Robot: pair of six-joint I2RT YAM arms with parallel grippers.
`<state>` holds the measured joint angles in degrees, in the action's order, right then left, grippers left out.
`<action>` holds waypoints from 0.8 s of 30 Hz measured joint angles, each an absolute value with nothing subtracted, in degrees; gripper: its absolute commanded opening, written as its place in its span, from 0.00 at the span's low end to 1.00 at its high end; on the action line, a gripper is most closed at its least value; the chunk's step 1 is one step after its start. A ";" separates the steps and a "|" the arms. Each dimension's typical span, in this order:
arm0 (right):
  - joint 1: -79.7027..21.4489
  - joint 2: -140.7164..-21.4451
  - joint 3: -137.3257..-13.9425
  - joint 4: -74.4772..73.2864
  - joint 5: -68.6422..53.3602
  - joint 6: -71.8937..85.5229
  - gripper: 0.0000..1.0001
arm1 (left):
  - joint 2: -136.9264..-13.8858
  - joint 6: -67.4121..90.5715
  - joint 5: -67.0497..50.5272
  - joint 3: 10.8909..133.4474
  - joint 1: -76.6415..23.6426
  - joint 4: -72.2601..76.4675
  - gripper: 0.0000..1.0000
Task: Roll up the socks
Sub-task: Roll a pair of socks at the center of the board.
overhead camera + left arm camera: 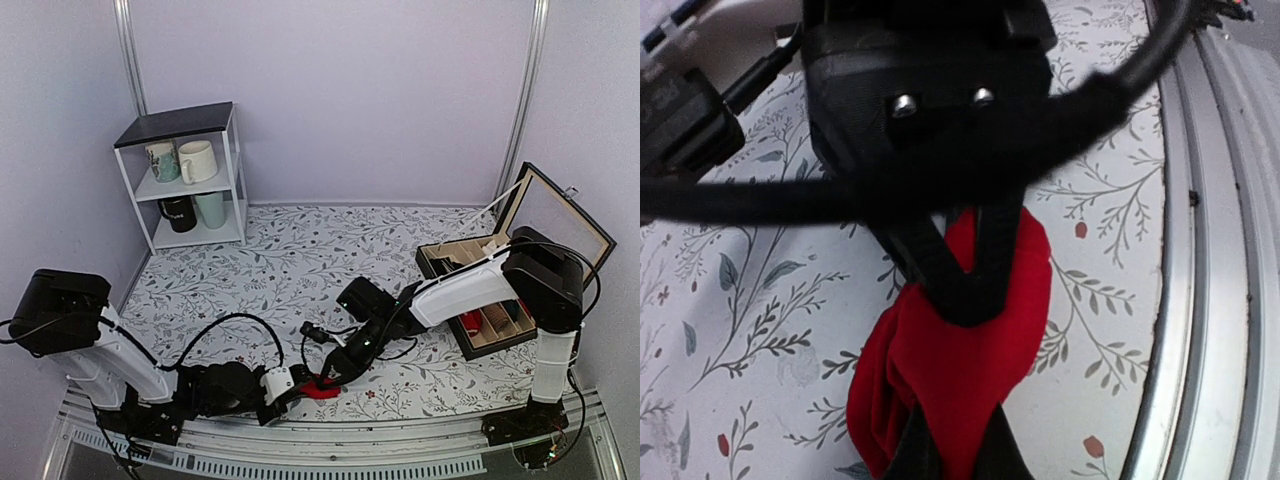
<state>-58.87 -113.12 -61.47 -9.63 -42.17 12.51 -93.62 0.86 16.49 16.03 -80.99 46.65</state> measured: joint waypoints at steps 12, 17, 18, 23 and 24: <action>-59.70 -102.78 -53.28 -3.36 -25.61 8.88 0.57 | -94.35 10.72 7.14 16.51 -76.20 47.05 0.00; -59.55 -97.82 -51.09 -0.82 -23.92 6.72 0.72 | -96.82 13.04 6.00 17.15 -76.09 49.17 0.00; -59.55 -97.08 -50.54 0.19 -24.27 6.35 0.73 | -97.30 13.45 5.74 17.28 -76.09 49.80 0.00; -59.57 -96.71 -48.56 2.66 -26.52 6.57 0.77 | -99.07 14.57 4.93 17.47 -76.05 52.31 0.00; -59.57 -96.82 -48.05 3.05 -27.09 6.66 0.77 | -99.26 14.72 4.84 17.47 -76.05 52.58 0.00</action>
<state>-59.57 -96.82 -48.05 3.05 -27.09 6.66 -99.26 14.72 4.84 17.47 -76.05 52.58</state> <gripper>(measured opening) 0.765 0.042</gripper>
